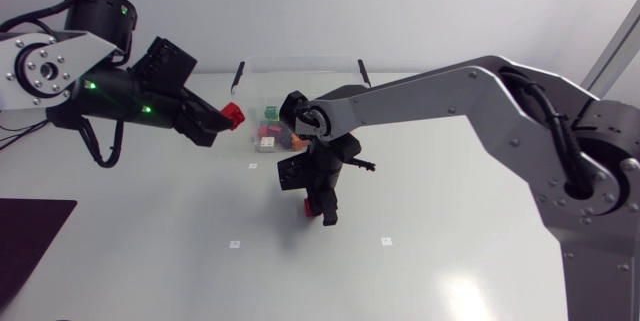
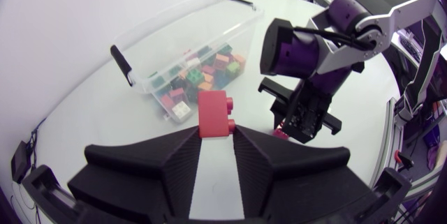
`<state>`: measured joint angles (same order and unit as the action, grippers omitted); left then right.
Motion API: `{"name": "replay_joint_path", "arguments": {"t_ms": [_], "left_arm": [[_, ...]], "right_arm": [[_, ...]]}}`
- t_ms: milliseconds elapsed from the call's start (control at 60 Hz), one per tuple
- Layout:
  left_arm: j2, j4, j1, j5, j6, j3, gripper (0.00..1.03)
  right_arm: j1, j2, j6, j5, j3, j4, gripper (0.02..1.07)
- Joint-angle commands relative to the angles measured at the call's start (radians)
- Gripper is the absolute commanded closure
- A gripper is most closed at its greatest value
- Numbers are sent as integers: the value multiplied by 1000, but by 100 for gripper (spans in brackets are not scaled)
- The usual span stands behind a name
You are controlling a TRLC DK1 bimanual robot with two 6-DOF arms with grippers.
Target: Place the duplo bricks in the container
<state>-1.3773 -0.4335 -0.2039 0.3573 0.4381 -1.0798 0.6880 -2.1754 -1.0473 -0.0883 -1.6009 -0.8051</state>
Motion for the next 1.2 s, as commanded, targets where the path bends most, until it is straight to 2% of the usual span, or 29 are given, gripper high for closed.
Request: {"name": "replay_joint_path", "arguments": {"t_ms": [0, 567, 967, 1017, 1050, 1183], "left_arm": [[-20, 27, 20, 26, -39, -52, 74], [-276, 160, 21, 77, -156, -278, 74], [-499, 173, -2, 83, -180, -483, 72], [-517, 173, -6, 83, -182, -500, 65], [-526, 173, -8, 81, -180, -509, 58], [-566, 173, -15, 52, -180, -551, 19]], "right_arm": [[-27, 81, 15, -28, 36, 3, 80], [-143, 368, 170, -168, 151, 129, 80], [-225, 443, 291, -212, 203, 276, 80], [-232, 443, 308, -212, 202, 296, 80], [-239, 445, 319, -214, 196, 305, 80], [-271, 436, 366, -229, 162, 339, 80]]}}
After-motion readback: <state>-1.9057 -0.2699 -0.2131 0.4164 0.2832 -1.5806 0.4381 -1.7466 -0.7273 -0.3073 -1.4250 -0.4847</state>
